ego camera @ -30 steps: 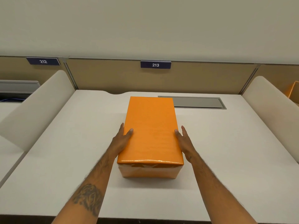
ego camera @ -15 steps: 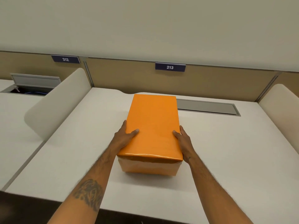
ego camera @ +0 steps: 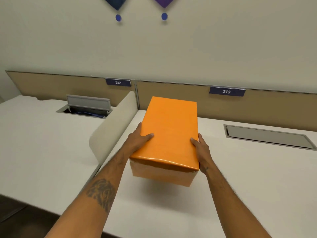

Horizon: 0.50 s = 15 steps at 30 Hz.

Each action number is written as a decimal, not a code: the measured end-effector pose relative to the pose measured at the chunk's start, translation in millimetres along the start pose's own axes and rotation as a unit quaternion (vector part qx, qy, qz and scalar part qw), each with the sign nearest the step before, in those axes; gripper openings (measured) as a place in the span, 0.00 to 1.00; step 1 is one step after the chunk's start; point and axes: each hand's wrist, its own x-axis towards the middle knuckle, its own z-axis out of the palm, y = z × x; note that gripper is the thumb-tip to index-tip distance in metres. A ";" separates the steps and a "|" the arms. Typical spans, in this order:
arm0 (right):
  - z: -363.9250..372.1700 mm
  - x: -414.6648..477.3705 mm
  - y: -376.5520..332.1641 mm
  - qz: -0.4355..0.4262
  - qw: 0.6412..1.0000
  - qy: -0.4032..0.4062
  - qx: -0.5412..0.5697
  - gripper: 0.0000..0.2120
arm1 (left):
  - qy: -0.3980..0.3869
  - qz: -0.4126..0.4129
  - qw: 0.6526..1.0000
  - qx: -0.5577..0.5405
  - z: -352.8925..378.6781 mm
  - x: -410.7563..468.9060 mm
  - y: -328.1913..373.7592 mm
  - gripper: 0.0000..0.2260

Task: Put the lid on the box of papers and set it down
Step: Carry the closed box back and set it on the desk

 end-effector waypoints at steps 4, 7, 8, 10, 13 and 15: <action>46.7 25.7 -7.2 0.001 1.000 -0.015 0.002 0.21 | 0.012 -0.004 1.000 0.020 -36.5 36.5 -18.1 0.43; 72.9 53.3 -7.6 0.003 1.000 -0.020 -0.001 0.24 | 0.022 -0.010 0.999 0.041 -50.2 65.7 -31.4 0.45; 81.1 65.0 -6.6 0.005 1.000 -0.023 0.000 0.25 | 0.026 -0.011 0.998 0.050 -53.5 76.5 -36.0 0.46; 95.2 87.9 -3.8 0.008 1.000 -0.030 -0.004 0.25 | 0.030 -0.018 0.998 0.058 -57.9 97.5 -44.5 0.47; 113.8 124.0 -0.9 0.014 0.999 -0.035 -0.013 0.27 | 0.032 -0.032 0.997 0.066 -62.3 131.2 -56.3 0.49; 124.8 147.6 2.1 0.016 0.999 -0.042 -0.017 0.27 | 0.033 -0.039 0.996 0.068 -65.2 155.8 -63.2 0.50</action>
